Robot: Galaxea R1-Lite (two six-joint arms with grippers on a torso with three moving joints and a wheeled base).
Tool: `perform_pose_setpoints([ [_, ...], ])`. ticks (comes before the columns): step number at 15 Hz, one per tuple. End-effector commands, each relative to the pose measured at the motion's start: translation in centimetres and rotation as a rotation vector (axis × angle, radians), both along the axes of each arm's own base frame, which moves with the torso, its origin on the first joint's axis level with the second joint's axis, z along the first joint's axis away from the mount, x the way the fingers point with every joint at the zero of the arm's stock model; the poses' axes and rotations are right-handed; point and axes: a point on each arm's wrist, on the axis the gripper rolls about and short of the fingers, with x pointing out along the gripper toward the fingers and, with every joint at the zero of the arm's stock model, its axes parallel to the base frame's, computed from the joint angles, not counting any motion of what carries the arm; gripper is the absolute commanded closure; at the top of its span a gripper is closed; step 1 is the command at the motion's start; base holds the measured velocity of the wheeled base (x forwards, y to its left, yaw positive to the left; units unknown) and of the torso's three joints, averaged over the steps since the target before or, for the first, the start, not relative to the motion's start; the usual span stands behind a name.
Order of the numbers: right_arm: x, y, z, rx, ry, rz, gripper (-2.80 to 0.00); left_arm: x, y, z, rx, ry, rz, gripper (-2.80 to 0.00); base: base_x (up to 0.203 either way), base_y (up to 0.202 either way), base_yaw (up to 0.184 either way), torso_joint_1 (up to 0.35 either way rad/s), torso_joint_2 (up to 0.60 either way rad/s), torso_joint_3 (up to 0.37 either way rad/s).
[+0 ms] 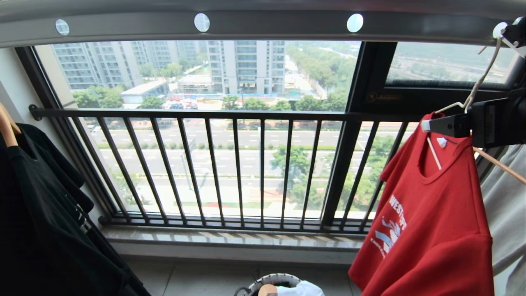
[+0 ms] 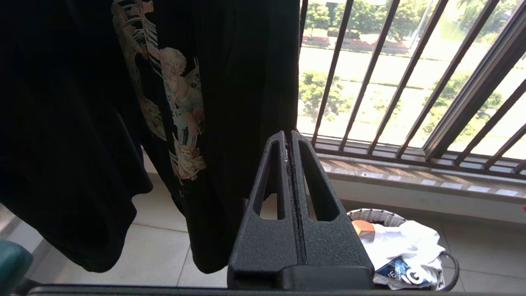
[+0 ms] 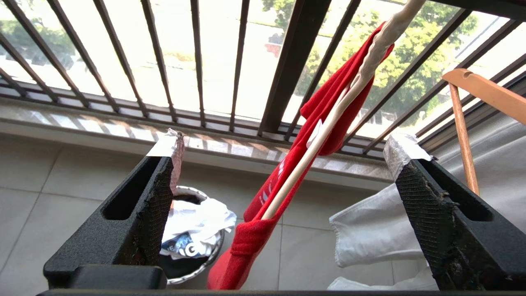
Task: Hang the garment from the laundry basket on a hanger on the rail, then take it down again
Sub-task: Take the clothes off the clothes rack
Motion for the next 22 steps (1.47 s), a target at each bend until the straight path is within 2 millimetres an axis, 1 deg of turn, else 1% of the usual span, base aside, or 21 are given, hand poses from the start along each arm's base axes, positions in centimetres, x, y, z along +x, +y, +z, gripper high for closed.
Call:
perform_pose_setpoints([
  [1,1.4,0.3,-0.1,-0.006,-0.028,-0.057,-2.80,0.0,0.0,0.0,0.000,0.001,0.000,0.00,0.000,0.000,0.000,0.000,0.00,0.000],
  [3,2.0,0.0,-0.1,-0.001,-0.048,-0.087,-2.80,0.0,0.0,0.0,0.000,0.001,0.001,0.00,0.000,0.000,0.000,0.000,0.00,0.000],
  [7,2.8,-1.0,-0.7,-0.019,-0.028,-0.171,-2.80,0.0,0.0,0.0,0.000,0.001,0.001,0.00,0.000,0.000,0.000,0.000,0.00,0.000],
  [10,2.9,-1.3,-0.9,-0.022,-0.022,-0.188,-2.80,0.0,0.0,0.0,0.000,0.001,0.001,0.00,0.000,0.000,0.000,0.000,0.00,0.000],
  [13,2.7,-1.5,-0.8,-0.019,-0.028,-0.195,-2.80,0.0,0.0,0.0,0.000,0.001,0.001,0.00,0.000,0.000,0.000,0.000,0.00,0.000],
  [18,2.5,-2.6,-0.5,-0.017,-0.039,-0.238,-2.80,0.0,0.0,0.0,0.000,0.001,0.001,0.00,0.000,0.000,0.000,0.000,0.00,0.000],
  [22,1.3,-3.2,-0.1,-0.010,-0.061,-0.245,-2.80,0.0,0.0,0.0,0.000,0.001,0.001,0.00,0.000,0.000,0.000,0.000,0.00,0.000],
])
